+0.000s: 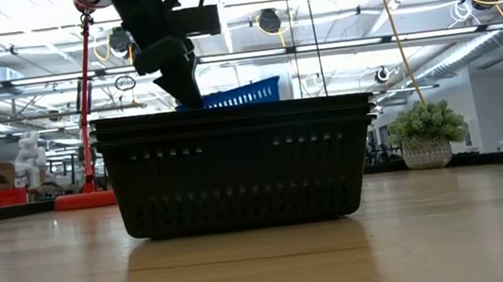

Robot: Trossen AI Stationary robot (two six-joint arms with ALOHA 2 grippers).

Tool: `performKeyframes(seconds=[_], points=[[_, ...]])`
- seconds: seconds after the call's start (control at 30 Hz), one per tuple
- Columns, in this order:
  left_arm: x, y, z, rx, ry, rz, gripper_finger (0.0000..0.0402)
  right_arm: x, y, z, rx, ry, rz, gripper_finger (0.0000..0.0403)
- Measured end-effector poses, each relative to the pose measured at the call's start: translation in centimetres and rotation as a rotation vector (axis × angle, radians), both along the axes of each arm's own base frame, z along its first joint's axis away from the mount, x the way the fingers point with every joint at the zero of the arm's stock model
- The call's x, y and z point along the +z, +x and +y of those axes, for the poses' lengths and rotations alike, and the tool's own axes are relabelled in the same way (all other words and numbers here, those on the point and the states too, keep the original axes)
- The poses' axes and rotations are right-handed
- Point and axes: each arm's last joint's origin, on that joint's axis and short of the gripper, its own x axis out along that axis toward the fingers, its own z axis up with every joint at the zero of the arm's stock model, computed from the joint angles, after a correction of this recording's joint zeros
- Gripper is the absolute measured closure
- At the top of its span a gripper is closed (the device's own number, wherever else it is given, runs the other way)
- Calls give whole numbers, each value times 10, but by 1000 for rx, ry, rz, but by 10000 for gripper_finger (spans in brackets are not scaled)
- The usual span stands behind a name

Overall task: Stack baskets by color
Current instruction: Stack the bottom blue bin on the top stacked blue bins

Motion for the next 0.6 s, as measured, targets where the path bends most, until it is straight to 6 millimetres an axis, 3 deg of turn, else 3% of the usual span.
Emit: performKeyframes(seconds=[0.6], points=[[-8,0,10,14,-17,47,387,0,0,0,0,2,-2,403]])
